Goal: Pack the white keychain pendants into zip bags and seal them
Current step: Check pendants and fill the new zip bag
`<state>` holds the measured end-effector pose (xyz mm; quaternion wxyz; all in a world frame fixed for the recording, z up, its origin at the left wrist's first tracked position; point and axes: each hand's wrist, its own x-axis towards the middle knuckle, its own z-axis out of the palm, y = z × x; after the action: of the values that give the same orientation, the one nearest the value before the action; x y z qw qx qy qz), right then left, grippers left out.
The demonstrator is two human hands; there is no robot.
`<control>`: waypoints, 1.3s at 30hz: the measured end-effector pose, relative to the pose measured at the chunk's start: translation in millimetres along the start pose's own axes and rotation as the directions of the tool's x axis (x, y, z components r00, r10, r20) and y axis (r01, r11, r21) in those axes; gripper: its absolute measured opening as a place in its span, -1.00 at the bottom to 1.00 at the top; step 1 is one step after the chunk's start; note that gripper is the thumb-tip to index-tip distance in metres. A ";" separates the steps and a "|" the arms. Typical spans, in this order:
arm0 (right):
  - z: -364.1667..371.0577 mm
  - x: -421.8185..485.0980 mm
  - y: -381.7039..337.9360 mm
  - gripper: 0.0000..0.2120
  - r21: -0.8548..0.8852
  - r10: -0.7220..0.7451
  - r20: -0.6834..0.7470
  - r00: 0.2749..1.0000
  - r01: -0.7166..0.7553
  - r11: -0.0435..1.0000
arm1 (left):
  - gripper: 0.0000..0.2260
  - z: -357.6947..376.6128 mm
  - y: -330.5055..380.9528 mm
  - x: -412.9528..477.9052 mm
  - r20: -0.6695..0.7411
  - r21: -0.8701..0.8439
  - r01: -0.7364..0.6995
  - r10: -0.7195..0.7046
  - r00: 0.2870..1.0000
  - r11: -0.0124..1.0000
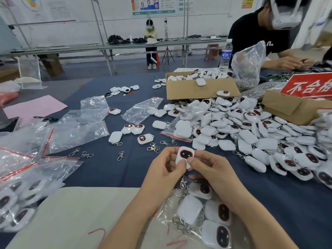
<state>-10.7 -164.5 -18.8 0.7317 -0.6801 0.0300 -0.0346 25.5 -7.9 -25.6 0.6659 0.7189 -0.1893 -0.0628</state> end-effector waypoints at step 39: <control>-0.3 -5.1 -2.1 -0.85 -0.052 -0.061 -0.011 0.998 0.060 0.997 | -0.88 1.3 0.4 -1.4 -0.044 0.055 -0.060 0.062 0.997 0.997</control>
<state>-15.7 -164.4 -16.7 0.7122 -0.6993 0.0149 -0.0601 23.8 -8.6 -25.6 0.6523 0.7315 -0.1976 -0.0212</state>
